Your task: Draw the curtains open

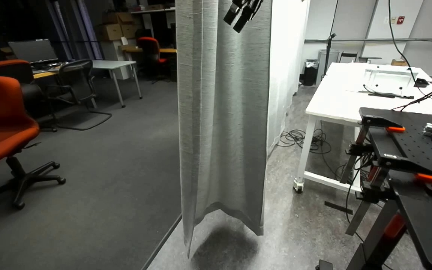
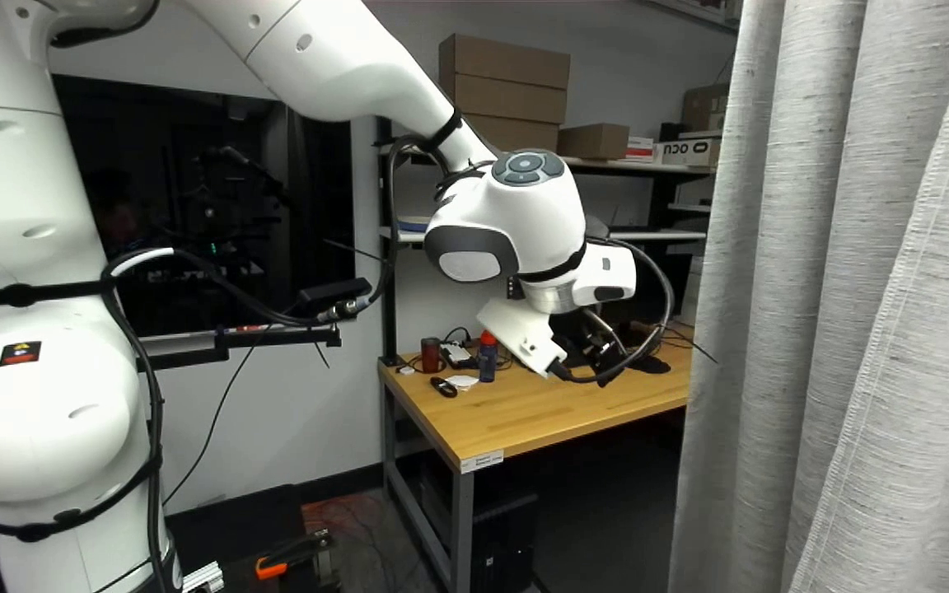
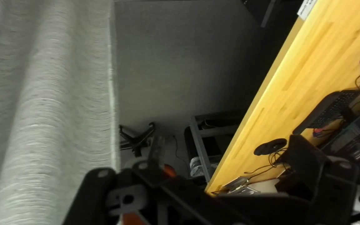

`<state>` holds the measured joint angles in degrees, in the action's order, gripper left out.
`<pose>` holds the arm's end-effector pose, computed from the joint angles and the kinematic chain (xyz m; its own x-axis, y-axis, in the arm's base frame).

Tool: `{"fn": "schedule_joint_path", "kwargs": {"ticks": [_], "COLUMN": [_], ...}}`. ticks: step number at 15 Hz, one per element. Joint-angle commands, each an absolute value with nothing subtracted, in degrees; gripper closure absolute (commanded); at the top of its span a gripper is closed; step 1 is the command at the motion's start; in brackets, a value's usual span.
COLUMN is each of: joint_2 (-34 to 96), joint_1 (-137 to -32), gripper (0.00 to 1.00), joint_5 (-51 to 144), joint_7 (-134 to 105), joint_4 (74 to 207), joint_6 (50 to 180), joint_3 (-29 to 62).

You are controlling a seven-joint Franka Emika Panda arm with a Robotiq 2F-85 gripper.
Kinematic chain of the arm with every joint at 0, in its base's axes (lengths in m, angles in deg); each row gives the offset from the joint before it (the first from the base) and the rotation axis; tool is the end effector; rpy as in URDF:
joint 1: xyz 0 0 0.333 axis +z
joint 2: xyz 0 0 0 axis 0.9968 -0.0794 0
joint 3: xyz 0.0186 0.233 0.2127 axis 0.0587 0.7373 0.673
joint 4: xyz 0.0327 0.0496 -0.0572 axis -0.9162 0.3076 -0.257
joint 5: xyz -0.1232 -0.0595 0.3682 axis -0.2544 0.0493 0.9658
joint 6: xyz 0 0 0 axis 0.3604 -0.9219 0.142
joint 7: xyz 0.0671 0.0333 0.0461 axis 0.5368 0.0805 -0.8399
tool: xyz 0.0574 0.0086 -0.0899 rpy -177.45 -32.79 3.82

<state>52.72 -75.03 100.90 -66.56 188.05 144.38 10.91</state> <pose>0.4981 -0.0343 0.3728 0.8312 -0.0419 0.5543 0.1001 -0.9696 -0.2233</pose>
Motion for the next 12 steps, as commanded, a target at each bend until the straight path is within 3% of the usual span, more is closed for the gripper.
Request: {"fn": "schedule_joint_path", "kwargs": {"ticks": [1,9,12], "joint_2": [56.1,55.8,56.1], "joint_1": [-74.6,-76.0,-76.4], "gripper": [0.0,0.0,0.0], "joint_5": [97.1,90.8,86.2], "joint_7": [-58.1,-44.5,-39.7], "joint_4": [188.6,186.0,185.7], "joint_6": [142.5,141.7,135.4], "joint_3": [13.3,15.6,15.2]}}
